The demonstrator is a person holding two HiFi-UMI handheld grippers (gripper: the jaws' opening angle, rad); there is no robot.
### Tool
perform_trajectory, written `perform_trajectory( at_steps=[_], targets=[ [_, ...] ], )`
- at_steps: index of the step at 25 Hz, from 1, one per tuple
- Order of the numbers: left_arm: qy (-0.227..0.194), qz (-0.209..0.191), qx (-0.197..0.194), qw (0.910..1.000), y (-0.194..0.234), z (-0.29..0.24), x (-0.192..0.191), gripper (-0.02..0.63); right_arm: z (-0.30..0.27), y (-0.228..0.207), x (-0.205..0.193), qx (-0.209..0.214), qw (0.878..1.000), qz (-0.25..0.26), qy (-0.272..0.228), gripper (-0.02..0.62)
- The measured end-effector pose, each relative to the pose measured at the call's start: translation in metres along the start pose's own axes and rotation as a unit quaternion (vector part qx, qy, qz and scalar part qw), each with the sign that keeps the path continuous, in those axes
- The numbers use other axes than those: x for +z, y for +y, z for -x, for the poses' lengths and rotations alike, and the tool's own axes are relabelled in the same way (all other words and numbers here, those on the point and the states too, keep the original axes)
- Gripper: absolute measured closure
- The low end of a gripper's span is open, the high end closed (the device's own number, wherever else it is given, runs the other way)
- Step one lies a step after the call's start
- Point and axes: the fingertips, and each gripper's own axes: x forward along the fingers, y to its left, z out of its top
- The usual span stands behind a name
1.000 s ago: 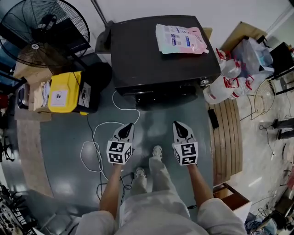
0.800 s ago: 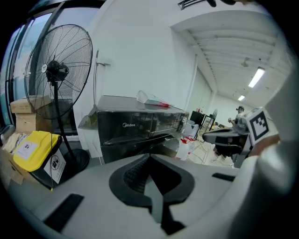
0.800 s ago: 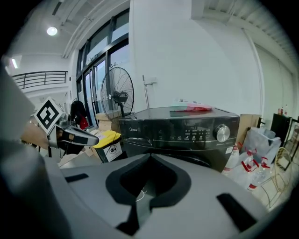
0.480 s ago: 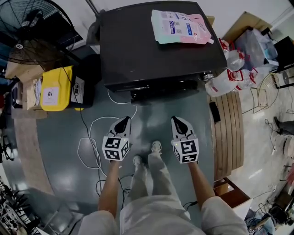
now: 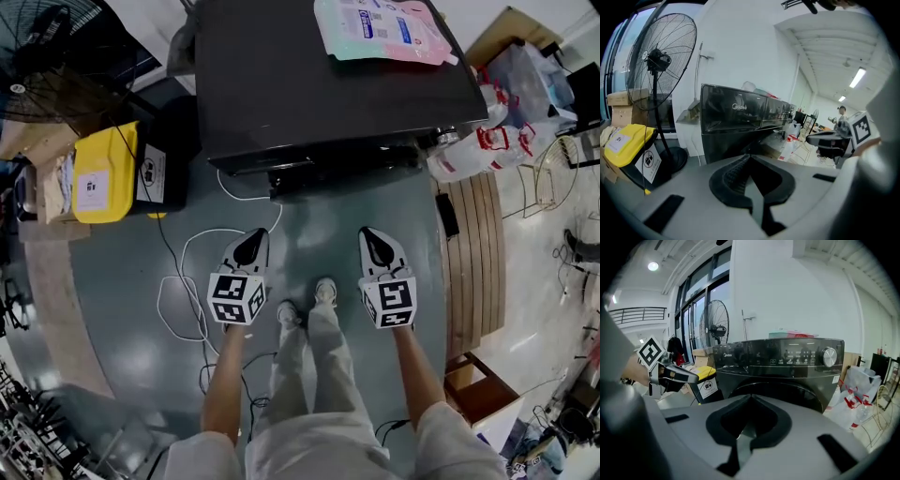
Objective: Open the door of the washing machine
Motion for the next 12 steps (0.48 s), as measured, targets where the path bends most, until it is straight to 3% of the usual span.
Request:
perform_trajectory(
  at_steps=[12],
  targets=[
    [-0.011,-0.003,-0.007,0.9999,0.022,-0.027,-0.03,0.598,-0.026,0.001,-0.034,-0.012,1.0,0.0,-0.002,0.597]
  ],
)
